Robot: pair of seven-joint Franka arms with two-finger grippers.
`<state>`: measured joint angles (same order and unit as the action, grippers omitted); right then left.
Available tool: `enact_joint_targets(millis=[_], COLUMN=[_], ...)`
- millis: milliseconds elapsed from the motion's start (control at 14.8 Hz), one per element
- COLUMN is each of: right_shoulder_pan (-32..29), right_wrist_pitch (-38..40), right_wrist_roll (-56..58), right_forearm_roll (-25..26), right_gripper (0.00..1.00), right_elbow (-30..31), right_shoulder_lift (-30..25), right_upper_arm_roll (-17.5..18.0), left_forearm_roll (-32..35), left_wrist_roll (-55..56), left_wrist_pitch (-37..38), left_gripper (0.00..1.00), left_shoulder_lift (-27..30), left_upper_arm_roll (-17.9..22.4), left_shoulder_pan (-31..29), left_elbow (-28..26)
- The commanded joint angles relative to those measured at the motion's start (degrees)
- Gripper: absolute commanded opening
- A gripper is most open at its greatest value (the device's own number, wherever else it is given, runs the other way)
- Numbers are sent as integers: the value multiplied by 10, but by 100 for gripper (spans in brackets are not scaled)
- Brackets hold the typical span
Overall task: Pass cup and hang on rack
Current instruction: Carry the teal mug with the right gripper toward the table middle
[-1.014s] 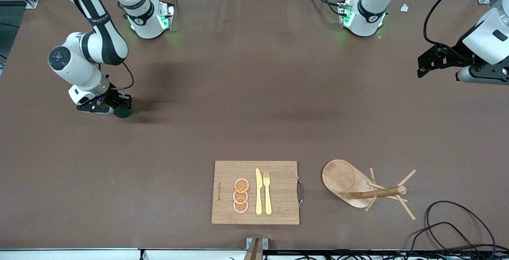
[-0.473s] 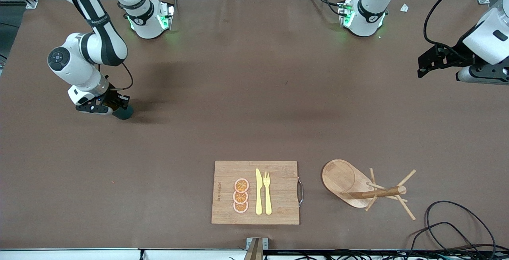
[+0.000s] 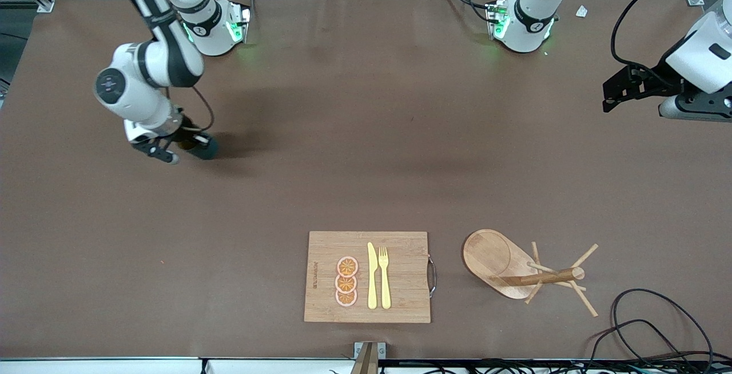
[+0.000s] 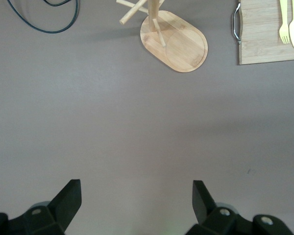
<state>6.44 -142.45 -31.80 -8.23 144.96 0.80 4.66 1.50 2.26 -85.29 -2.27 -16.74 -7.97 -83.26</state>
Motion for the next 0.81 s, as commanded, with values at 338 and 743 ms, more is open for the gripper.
enact_joint_targets(millis=[338, 743], right_shoulder_pan=[303, 386], right_wrist_pitch=[41, 40], right_wrist_roll=[-502, -696], right_forearm_roll=[-8, 1], right_gripper=[0, 0], right_elbow=[-127, -278], right_shoulder_lift=[29, 163], right_upper_arm_roll=[-2, -4], left_forearm_roll=[12, 11], left_wrist_roll=[1, -5], left_wrist_pitch=[7, 7], left_gripper=[100, 100], left_shoulder_lift=[-4, -4], left_upper_arm_roll=[-2, -2], left_shoulder_pan=[1, -6], left_elbow=[12, 10])
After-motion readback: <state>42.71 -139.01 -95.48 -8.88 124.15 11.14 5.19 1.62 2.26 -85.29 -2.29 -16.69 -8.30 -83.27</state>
